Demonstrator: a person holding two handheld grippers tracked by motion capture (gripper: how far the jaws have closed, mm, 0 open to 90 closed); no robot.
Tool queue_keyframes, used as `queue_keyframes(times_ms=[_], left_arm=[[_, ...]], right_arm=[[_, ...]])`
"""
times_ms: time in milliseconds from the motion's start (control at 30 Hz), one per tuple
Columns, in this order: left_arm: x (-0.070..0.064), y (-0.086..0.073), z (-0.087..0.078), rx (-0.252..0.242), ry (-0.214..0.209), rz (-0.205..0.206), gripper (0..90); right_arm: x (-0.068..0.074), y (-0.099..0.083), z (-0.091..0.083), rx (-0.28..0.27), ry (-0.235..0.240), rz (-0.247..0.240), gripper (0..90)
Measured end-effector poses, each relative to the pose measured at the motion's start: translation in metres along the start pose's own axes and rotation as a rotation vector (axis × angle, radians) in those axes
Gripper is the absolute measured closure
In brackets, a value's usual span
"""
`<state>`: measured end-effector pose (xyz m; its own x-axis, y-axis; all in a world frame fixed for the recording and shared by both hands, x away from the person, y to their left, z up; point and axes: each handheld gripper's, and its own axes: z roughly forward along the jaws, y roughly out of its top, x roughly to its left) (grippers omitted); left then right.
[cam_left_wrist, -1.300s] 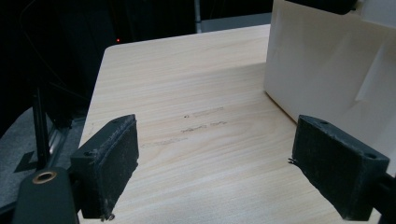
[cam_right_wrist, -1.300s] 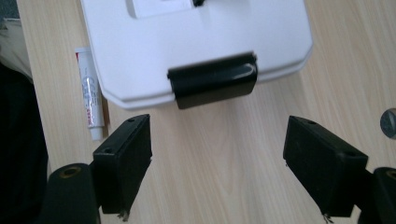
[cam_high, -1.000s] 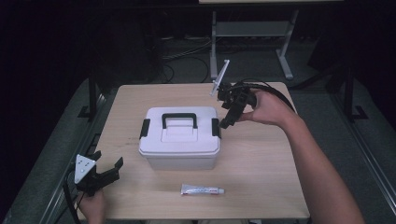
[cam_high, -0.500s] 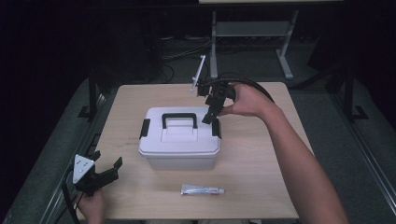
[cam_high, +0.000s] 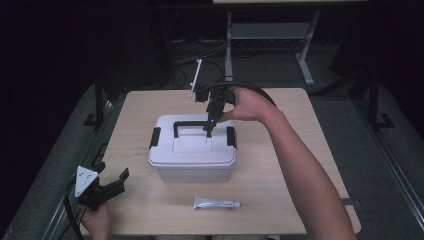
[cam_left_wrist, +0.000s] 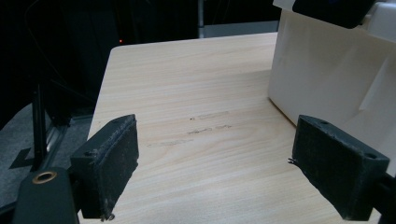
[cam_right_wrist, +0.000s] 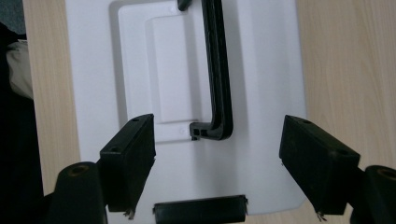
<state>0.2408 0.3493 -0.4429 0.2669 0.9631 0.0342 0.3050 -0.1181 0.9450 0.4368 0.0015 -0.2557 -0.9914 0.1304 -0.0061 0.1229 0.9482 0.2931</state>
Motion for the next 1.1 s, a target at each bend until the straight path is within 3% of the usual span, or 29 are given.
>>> queue_keyframes(times_ms=[233, 667, 1100], left_arm=[[-0.002, 0.0, 0.001, 0.005, -0.003, 0.007, 13.8], [-0.001, 0.0, 0.001, 0.006, -0.003, 0.008, 13.8], [-0.002, 0.0, 0.001, 0.008, -0.002, 0.01, 13.8]], right_arm=[[-0.003, 0.009, 0.011, 0.001, 0.022, -0.011, 31.2], [0.002, 0.035, 0.028, 0.02, 0.058, -0.046, 47.2], [0.004, 0.042, 0.026, 0.015, 0.054, -0.062, 71.3]])
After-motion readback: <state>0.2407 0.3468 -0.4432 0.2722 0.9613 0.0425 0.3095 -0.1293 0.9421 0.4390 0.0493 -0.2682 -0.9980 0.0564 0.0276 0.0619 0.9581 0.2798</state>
